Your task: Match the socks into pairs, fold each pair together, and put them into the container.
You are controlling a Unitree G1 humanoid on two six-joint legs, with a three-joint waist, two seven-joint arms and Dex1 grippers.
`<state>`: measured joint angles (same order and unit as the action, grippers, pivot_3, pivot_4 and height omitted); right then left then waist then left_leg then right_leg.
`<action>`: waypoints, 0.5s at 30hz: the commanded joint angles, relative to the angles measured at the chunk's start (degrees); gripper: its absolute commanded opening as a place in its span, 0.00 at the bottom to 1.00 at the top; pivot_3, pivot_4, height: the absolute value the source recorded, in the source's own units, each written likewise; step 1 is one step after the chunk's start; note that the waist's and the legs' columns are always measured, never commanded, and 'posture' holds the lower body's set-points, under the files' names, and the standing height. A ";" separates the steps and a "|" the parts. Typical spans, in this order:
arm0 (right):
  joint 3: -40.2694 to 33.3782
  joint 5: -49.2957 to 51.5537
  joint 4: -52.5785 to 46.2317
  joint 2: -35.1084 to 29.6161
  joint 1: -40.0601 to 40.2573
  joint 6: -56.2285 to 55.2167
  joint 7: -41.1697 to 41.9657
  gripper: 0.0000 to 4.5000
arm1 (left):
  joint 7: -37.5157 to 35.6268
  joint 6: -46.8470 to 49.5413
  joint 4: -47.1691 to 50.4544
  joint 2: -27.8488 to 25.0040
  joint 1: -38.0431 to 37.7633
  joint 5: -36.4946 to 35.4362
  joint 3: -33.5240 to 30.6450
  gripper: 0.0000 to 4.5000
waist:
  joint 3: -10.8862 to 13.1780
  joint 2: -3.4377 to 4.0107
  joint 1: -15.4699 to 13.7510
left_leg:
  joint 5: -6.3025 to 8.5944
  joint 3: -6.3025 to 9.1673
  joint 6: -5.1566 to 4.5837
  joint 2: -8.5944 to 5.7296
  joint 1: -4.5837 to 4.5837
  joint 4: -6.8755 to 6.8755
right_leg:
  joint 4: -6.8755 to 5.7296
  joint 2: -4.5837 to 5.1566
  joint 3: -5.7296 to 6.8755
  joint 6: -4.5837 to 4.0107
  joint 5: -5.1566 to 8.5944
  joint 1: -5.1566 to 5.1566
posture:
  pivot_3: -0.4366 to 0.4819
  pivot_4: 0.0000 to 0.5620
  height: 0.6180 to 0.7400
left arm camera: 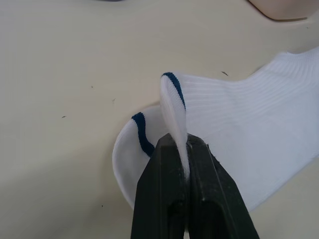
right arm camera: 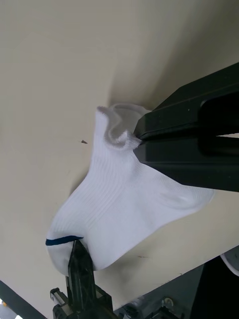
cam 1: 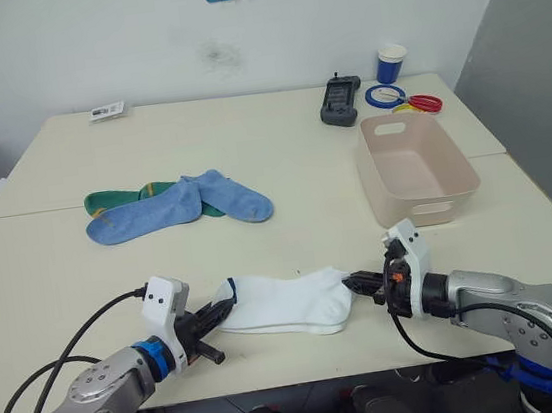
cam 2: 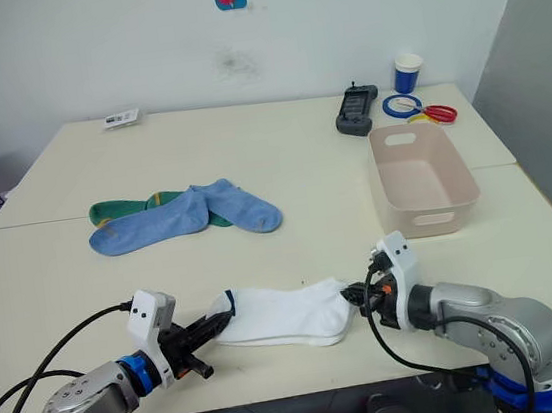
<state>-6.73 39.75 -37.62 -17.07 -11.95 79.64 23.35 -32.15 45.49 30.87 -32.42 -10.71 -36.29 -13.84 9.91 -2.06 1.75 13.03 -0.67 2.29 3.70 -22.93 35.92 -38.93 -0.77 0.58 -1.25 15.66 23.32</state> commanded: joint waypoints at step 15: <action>2.54 1.27 0.96 -1.55 1.92 -2.26 -0.93 0.01 | -0.32 -3.50 -1.22 -0.03 0.15 3.06 2.88 0.00 | 0.01 0.00 -0.01 | 0.00 0.02 0.00 0.01 0.00 -0.03 | 0.01 0.01 -0.01 -0.02 0.01 0.02 | 0.48 0.27 1.00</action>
<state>-4.26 40.73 -35.75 -17.99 -10.03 78.99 22.38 -32.15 43.26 28.86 -32.34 -10.89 -33.48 -11.46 9.91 -2.06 1.74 13.03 -0.65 2.29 3.70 -22.93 35.89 -38.92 -0.76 0.58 -1.26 15.67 23.35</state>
